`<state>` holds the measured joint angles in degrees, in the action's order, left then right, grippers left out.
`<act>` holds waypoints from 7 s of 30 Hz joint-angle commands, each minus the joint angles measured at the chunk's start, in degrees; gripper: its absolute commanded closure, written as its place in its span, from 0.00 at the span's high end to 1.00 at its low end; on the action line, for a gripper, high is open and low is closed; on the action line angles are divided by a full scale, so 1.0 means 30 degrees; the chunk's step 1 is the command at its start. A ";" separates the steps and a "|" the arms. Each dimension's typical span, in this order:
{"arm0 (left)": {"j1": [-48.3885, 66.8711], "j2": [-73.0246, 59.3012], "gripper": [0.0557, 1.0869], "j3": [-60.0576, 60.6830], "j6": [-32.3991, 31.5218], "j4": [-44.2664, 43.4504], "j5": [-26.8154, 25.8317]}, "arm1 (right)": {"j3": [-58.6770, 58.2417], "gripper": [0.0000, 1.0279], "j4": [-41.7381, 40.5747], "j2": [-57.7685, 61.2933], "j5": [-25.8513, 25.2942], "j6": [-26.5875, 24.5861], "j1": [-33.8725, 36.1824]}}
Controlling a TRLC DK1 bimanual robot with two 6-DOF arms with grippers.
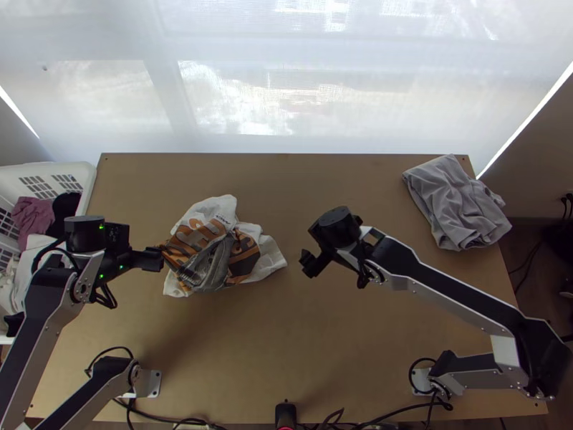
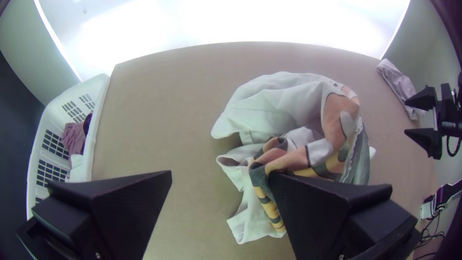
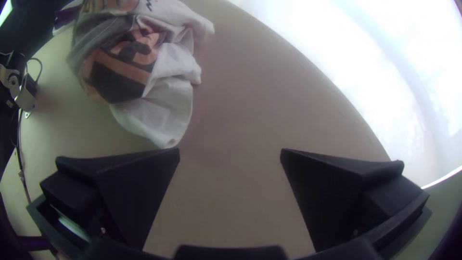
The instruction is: Fold the t-shirt
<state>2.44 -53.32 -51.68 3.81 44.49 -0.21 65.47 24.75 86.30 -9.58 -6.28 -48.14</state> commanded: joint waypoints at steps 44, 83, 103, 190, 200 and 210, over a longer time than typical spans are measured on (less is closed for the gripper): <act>-0.0256 0.0430 0.95 0.0909 -0.0363 0.0199 -0.0312 | 0.5744 0.03 0.0304 0.9524 0.4689 -0.0073 -0.2176; 0.2440 -0.1387 0.44 0.0205 -0.1711 -0.1588 -0.2948 | 1.4387 0.03 0.6515 0.1115 0.3546 -0.2915 0.2658; 0.4930 -0.2529 0.85 0.0293 -0.1359 -0.1500 -0.2978 | 2.0305 0.03 0.5782 0.0530 0.0089 -0.4058 0.3859; 0.8123 -1.6094 0.03 -1.0752 -0.2033 -0.2144 -0.1776 | 1.2190 0.03 0.6456 -0.7234 -0.3690 -0.8804 0.2043; 0.4666 -1.0264 0.03 -1.1806 -0.1564 -0.1793 -0.1747 | 1.4065 0.03 0.6104 -0.6033 -0.3661 -0.9067 0.2922; 0.1385 -0.6016 0.03 -1.1806 -0.1945 -0.1734 -0.1747 | 1.6789 0.02 0.6104 -0.4656 -0.3631 -0.9009 0.2951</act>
<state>13.67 -79.70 -86.80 -0.84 39.18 -5.54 111.24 43.03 69.93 -20.60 -33.32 -39.59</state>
